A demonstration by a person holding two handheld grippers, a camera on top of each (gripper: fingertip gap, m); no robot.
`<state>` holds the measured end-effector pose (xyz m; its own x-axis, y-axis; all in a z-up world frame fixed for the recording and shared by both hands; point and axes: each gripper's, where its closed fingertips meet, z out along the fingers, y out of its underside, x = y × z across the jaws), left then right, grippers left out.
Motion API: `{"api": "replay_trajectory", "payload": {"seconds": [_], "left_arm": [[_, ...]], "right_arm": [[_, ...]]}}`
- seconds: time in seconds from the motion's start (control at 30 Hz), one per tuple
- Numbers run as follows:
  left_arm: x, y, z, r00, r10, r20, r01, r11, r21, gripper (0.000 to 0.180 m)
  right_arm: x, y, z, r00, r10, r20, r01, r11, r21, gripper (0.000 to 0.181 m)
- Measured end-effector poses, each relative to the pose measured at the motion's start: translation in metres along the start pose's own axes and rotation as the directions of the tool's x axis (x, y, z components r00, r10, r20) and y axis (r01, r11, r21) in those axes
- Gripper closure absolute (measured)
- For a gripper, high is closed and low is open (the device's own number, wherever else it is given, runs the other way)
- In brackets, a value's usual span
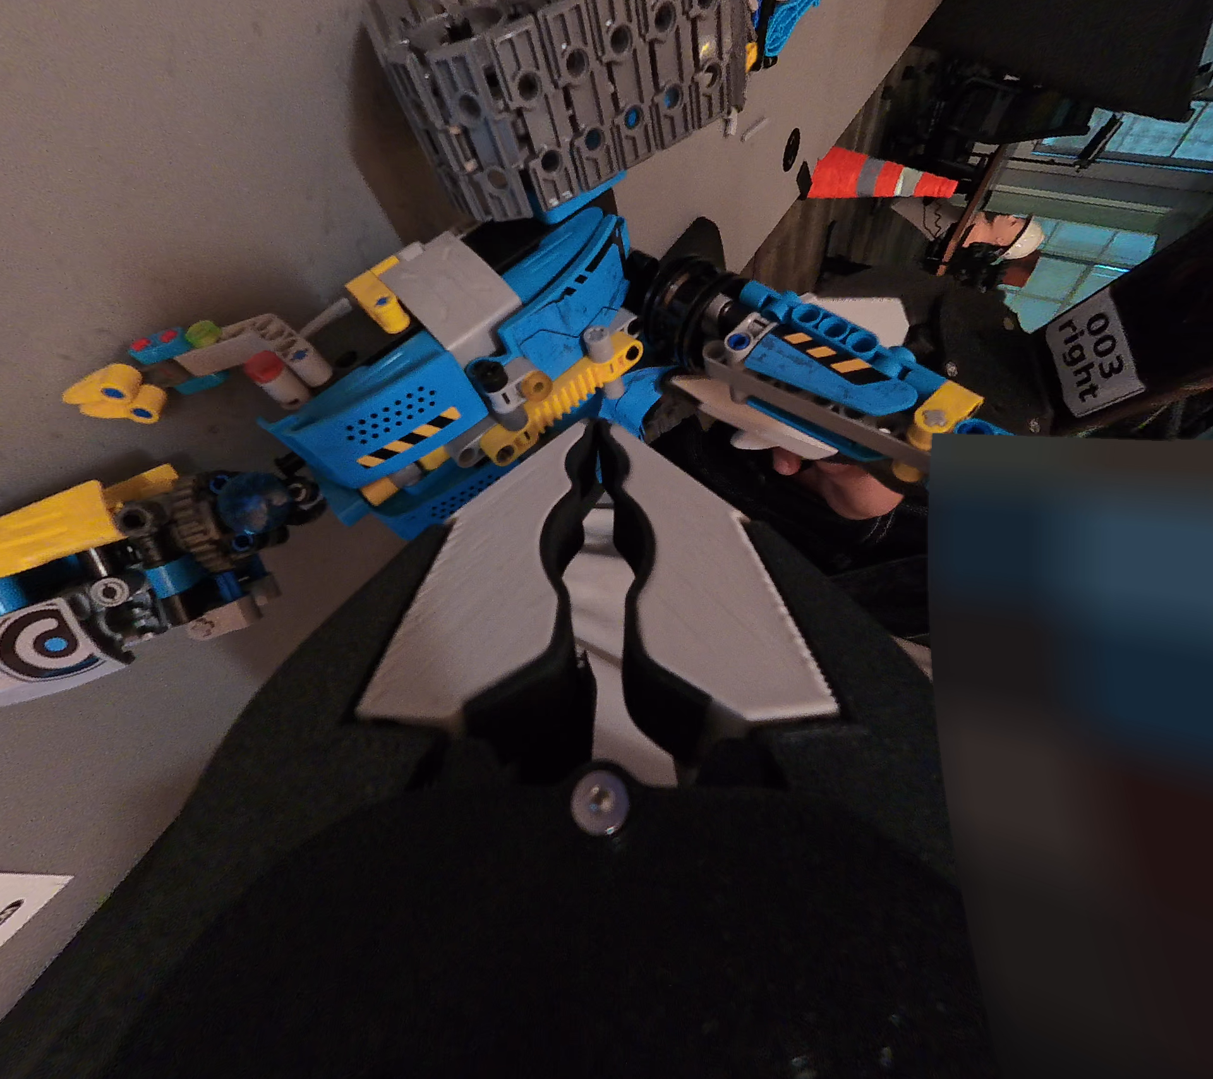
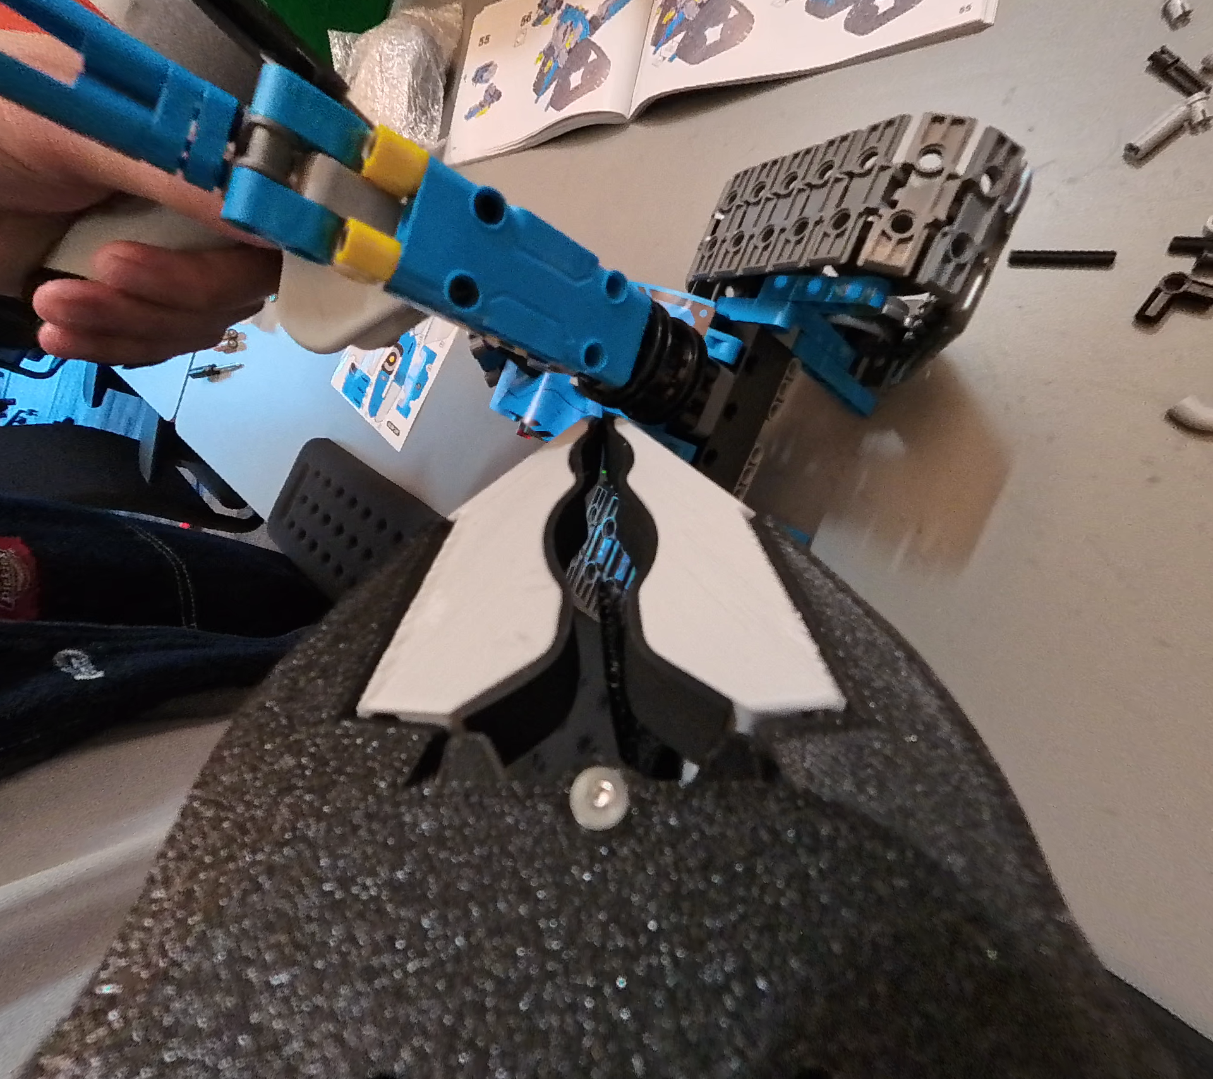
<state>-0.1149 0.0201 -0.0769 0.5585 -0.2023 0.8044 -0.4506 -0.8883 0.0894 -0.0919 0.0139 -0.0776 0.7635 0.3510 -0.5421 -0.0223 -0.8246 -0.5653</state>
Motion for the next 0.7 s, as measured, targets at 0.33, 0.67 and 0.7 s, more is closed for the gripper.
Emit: {"api": "replay_trajectory", "payload": {"seconds": [0.33,0.67,0.7], "left_arm": [[0.0010,0.0007,0.0007,0.999,0.024,0.026,-0.024,1.000,0.007,0.180],[0.0018,-0.0006,0.0000,0.999,0.040,0.033,-0.040,0.999,0.016,0.180],[0.0021,-0.0010,-0.0003,0.999,0.043,0.034,-0.043,0.999,0.018,0.180]], "right_arm": [[-0.0015,-0.0035,0.0035,0.983,-0.139,-0.119,0.139,0.990,-0.006,0.181],[-0.0037,-0.0050,0.0058,0.963,-0.196,-0.186,0.199,0.980,-0.003,0.181],[-0.0040,-0.0067,0.0049,0.963,-0.192,-0.187,0.198,0.980,0.010,0.181]]}}
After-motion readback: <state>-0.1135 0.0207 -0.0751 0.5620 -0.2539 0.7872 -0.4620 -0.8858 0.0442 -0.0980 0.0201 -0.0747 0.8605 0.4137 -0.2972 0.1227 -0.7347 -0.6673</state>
